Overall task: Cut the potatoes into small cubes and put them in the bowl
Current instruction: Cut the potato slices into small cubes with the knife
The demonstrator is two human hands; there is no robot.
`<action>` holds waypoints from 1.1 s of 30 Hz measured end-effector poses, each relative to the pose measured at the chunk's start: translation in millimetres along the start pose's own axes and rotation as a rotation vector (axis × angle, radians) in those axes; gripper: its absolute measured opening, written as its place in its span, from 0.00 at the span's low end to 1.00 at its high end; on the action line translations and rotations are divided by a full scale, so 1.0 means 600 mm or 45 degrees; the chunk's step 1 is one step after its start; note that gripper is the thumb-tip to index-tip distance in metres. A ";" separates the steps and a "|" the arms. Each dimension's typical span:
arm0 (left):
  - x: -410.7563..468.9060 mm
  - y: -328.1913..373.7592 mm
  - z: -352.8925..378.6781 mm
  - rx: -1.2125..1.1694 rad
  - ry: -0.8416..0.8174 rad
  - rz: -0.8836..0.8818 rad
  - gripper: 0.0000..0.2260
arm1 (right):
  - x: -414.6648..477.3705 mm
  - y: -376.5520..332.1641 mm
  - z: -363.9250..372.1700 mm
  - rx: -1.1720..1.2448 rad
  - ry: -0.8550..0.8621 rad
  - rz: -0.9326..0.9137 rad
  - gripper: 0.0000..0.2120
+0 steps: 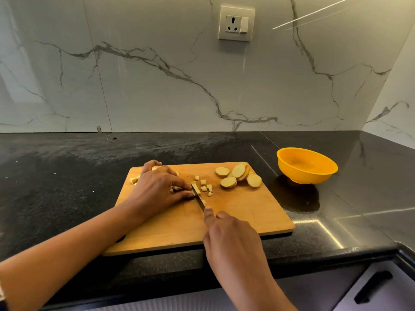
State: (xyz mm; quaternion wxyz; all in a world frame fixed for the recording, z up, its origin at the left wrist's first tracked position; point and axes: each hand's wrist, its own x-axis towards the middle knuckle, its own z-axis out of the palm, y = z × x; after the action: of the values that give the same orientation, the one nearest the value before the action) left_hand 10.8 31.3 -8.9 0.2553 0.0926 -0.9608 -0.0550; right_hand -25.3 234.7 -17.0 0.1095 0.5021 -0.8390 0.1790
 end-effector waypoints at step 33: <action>-0.003 -0.016 0.002 -0.041 0.141 0.003 0.11 | 0.032 -0.018 0.002 -0.082 -0.009 -0.072 0.23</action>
State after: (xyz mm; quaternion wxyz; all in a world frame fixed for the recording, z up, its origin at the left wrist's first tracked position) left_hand 13.4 22.2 -12.2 0.3095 0.0901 -0.9444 -0.0651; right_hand -24.8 214.1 -8.9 0.1277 0.5226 -0.8301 0.1469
